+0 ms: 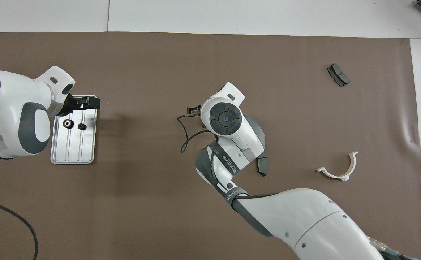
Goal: Place bearing gear from tray to pile
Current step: 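Carry the gear with the right gripper while the left gripper reaches the tray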
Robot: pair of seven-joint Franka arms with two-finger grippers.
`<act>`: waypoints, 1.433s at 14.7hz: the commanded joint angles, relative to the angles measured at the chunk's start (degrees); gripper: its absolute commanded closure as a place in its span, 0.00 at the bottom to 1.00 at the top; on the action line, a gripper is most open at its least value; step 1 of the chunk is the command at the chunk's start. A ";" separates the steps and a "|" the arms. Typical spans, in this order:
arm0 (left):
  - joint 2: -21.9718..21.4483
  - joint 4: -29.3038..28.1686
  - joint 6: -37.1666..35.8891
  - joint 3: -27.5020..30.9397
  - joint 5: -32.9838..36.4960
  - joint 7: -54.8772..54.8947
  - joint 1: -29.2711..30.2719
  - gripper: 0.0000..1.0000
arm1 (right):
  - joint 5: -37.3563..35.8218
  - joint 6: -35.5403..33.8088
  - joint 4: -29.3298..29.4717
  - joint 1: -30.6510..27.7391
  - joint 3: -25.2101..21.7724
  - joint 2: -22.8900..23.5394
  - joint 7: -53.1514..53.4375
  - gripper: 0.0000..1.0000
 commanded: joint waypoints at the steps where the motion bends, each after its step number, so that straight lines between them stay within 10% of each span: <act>1: -1.48 -4.43 3.24 -0.52 -0.03 2.21 2.01 0.00 | -1.87 0.79 0.39 0.16 -0.07 1.09 0.75 0.18; 4: -1.04 -5.22 3.51 -0.52 -0.03 2.21 4.04 0.00 | -1.96 1.22 0.04 0.17 -0.07 1.09 0.75 0.46; 8: -1.12 -7.95 6.41 -0.52 -0.03 2.21 5.80 0.03 | -2.84 1.39 -0.66 0.35 -0.07 1.09 0.75 0.49; 11: -1.56 -9.70 6.49 -0.44 -0.03 2.21 6.59 0.20 | -5.47 0.96 -0.84 0.35 -0.07 1.00 0.66 1.00; 17: -1.74 -10.59 7.11 -0.52 -0.03 2.30 7.29 0.54 | -5.21 -11.24 3.73 -3.15 -0.07 -3.46 -1.08 1.00; 21: -1.30 -9.19 6.85 -0.44 -0.03 2.30 7.38 0.51 | 0.21 -23.10 1.18 -12.64 0.10 -14.62 -13.89 1.00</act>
